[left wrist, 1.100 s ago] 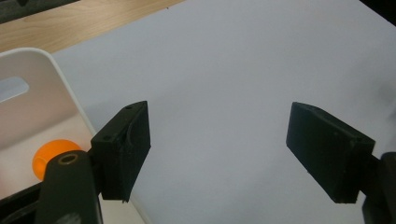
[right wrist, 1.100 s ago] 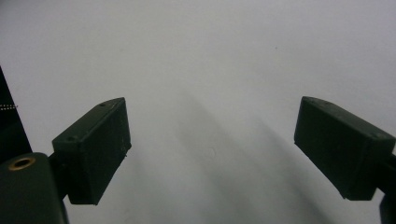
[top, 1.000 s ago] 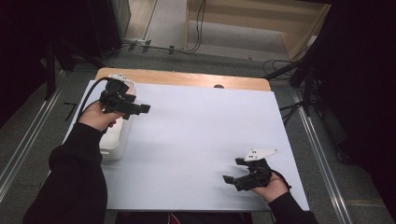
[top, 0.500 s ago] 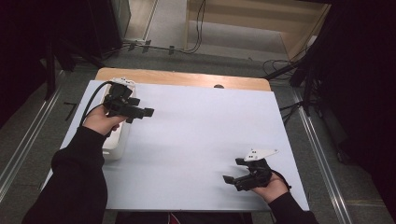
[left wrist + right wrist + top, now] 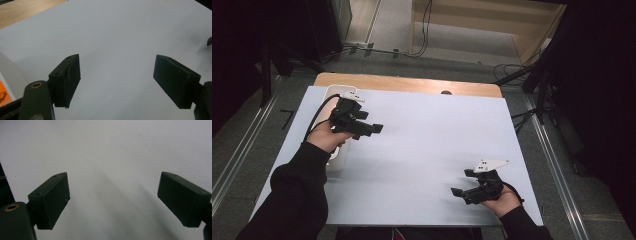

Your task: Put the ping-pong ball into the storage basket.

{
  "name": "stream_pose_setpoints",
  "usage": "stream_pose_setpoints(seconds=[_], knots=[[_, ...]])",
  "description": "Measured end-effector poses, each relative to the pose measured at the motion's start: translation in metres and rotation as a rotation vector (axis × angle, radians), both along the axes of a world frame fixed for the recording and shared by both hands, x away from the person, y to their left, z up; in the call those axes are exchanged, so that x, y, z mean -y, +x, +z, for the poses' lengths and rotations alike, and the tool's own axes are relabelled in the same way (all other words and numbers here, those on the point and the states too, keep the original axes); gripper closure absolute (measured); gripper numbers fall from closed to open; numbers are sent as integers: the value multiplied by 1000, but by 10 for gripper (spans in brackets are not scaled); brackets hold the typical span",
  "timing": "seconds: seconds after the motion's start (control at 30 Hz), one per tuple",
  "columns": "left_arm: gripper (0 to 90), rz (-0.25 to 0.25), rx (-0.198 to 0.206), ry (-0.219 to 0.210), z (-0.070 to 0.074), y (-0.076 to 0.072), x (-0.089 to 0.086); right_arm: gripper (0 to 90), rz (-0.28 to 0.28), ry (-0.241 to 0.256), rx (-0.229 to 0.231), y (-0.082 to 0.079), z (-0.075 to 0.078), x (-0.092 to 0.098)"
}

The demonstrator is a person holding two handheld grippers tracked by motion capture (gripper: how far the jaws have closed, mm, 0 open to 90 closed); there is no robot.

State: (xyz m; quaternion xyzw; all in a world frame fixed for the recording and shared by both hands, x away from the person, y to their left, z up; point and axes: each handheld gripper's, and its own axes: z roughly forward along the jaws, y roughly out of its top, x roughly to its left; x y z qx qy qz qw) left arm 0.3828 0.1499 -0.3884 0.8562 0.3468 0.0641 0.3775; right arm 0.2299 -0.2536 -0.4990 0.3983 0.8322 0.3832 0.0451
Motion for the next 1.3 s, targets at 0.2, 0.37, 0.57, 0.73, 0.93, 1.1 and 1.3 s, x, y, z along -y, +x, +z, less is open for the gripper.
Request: stream_pose_setpoints(seconds=[0.2,0.37,0.57,0.73,0.93,1.1,1.3], knots=[[223,-20,-14,8,-5,-7,1,95,-7,5,14,-1,1,0],[223,-32,-16,11,-7,-13,3,95,-9,2,19,0,2,0],[223,-45,-15,22,-12,-19,7,95,-4,0,11,-1,1,0],[223,-43,-18,12,-16,-23,7,95,-10,1,11,-1,1,0],[223,-50,-12,11,-20,-29,7,95,-17,5,12,-1,2,1],[223,-60,-6,6,-24,-33,8,95,-14,1,14,-1,2,1],[222,-73,11,-6,-26,-38,11,95,-15,0,9,-1,1,0]])
